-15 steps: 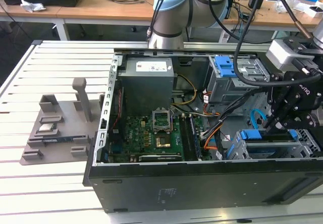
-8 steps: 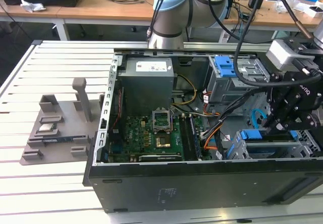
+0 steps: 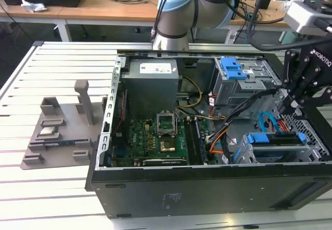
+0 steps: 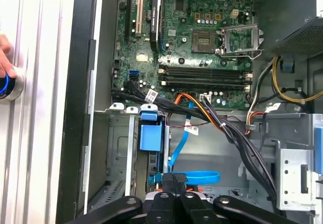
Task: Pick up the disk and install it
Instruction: 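Insert the second disk wire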
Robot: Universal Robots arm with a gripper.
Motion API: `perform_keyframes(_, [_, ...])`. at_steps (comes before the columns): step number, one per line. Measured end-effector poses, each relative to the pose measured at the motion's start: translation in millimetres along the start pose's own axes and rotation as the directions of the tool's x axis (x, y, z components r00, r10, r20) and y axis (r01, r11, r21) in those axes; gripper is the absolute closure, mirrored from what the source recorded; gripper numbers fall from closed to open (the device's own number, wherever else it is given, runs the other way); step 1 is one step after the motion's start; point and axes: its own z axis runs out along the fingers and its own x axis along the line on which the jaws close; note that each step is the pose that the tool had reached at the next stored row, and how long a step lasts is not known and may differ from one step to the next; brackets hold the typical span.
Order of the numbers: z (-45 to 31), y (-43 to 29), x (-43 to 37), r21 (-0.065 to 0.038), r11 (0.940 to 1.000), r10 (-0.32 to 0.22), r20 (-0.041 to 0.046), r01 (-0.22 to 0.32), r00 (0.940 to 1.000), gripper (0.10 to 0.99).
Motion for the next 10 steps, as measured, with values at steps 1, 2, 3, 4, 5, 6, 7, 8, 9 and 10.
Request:
perform_keyframes(1, [-1.3,0.1,-0.1,0.0,1.0,0.0,-0.0001,0.0,1.0,0.98])
perform_keyframes(2, [-2.0,0.2,-0.1,0.0,1.0,0.0,-0.0001,0.0,1.0,0.98])
perform_keyframes(3, [-2.1,0.2,-0.1,0.0,1.0,0.0,0.0002,0.0,1.0,0.98])
perform_keyframes(4, [-2.1,0.2,-0.1,0.0,1.0,0.0,0.0003,0.0,1.0,0.98])
perform_keyframes(5, [-2.3,0.2,-0.1,0.0,1.0,0.0,0.0001,0.0,1.0,0.98])
perform_keyframes(6, [-2.3,0.2,-0.1,0.0,1.0,0.0,0.0,0.0,1.0,0.98])
perform_keyframes(7, [-2.3,0.2,-0.1,0.0,1.0,0.0,0.0,0.0,1.0,0.98])
perform_keyframes(8, [-2.4,0.2,-0.1,0.0,1.0,0.0,0.0,0.0,1.0,0.98])
perform_keyframes(9, [-2.5,0.2,-0.1,0.0,1.0,0.0,0.0,0.0,1.0,0.98])
perform_keyframes(10, [-2.5,0.2,-0.1,0.0,1.0,0.0,0.0001,0.0,1.0,0.98])
